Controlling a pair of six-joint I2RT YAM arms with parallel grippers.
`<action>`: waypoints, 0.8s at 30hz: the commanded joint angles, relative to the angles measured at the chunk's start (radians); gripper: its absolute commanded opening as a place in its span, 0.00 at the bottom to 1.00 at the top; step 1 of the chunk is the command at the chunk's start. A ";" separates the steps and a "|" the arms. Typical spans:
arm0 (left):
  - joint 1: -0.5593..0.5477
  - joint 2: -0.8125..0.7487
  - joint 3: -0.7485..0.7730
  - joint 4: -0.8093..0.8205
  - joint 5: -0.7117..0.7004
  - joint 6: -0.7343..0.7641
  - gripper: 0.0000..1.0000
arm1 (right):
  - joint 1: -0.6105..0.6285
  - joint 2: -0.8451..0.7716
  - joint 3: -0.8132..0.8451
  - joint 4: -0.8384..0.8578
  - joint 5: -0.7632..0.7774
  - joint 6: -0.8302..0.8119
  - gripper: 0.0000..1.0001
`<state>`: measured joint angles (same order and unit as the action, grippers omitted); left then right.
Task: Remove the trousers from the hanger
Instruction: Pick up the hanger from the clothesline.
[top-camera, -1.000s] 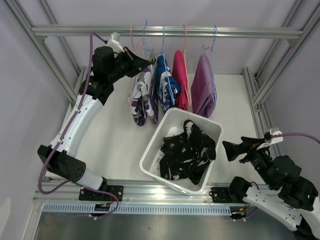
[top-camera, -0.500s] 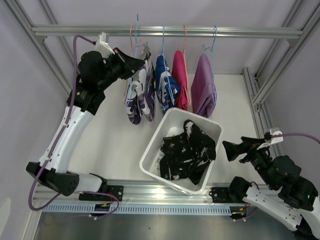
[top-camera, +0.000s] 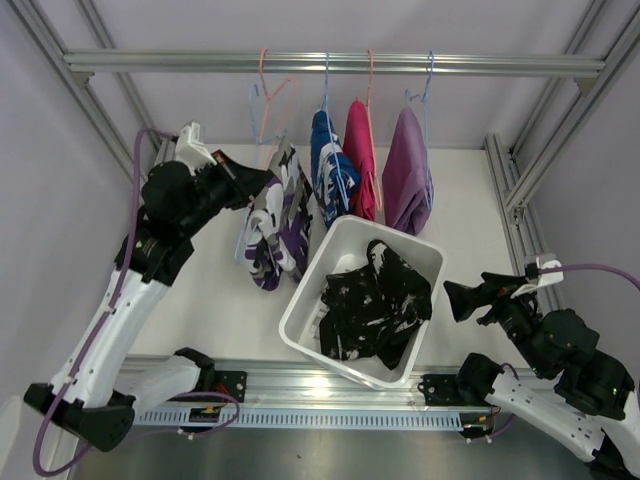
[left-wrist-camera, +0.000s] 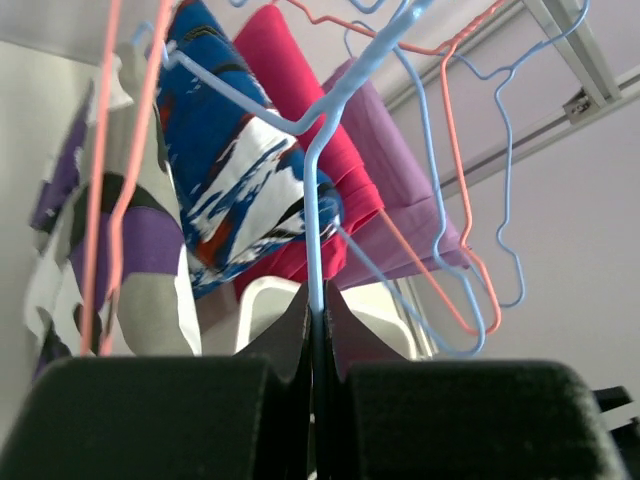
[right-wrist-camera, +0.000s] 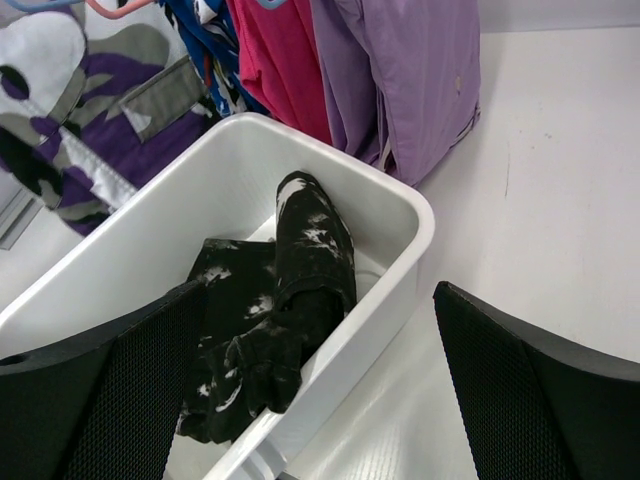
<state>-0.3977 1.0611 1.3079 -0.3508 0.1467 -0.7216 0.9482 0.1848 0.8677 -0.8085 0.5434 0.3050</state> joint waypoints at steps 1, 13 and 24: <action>-0.012 -0.174 -0.036 0.237 -0.091 0.089 0.00 | 0.008 0.048 0.022 0.038 0.029 -0.035 1.00; -0.012 -0.395 -0.183 0.185 -0.283 0.166 0.00 | 0.006 0.238 0.105 0.103 -0.011 -0.063 1.00; -0.012 -0.428 -0.251 0.131 -0.450 0.152 0.01 | 0.032 0.579 0.203 0.374 -0.190 -0.129 0.99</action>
<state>-0.4038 0.6659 1.0340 -0.4282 -0.2226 -0.6014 0.9607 0.6846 1.0351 -0.5697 0.4255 0.2153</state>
